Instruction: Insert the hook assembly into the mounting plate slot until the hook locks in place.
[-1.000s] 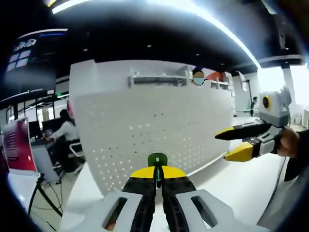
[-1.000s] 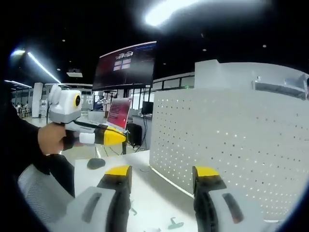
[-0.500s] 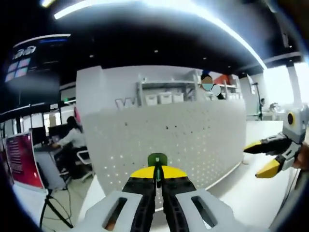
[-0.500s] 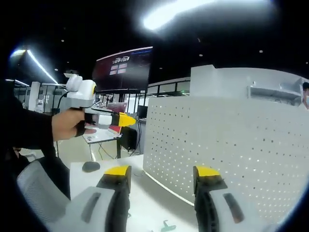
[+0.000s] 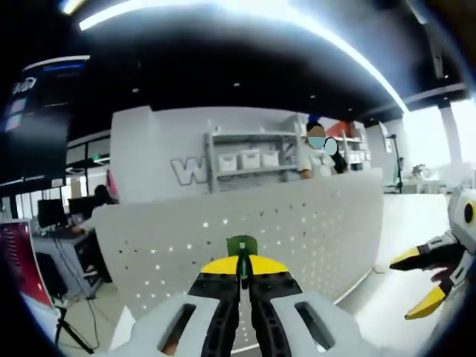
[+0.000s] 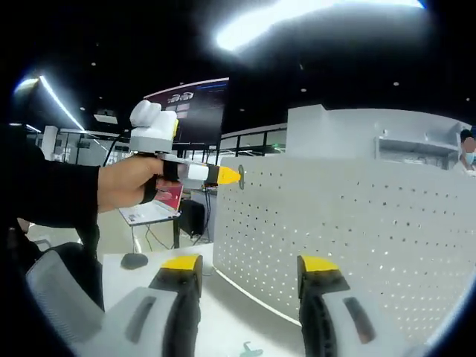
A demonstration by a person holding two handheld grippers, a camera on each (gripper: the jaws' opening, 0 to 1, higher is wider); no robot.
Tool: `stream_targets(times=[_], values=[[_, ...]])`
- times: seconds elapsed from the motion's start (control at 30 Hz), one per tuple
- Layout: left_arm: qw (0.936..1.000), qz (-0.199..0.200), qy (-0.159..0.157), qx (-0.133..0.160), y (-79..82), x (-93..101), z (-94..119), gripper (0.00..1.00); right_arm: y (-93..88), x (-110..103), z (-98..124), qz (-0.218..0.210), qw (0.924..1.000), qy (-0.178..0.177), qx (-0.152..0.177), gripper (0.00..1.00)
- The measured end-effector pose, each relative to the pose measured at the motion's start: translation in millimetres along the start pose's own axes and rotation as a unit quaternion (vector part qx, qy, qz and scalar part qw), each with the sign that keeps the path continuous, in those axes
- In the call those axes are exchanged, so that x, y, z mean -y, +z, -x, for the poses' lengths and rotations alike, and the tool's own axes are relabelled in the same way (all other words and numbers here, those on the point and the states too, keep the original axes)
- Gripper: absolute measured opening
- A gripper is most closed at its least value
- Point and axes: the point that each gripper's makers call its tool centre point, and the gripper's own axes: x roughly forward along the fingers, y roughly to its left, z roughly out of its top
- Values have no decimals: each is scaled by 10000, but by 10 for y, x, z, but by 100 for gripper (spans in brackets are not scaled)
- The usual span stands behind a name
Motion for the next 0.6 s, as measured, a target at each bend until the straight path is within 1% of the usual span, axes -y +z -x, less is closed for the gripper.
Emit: stream_targets(times=[0.2,0.5,0.6], values=[[9999,162,49,4,52,73,-244,3,51,52,35,-53,9999,-57,82,48],[9993,230,259,-115,61,2,-518,3,126,60,69,-78,9997,-65,200,48],[9993,215,272,-167,44,28,-580,3,146,62,79,-110,9997,-53,228,48]])
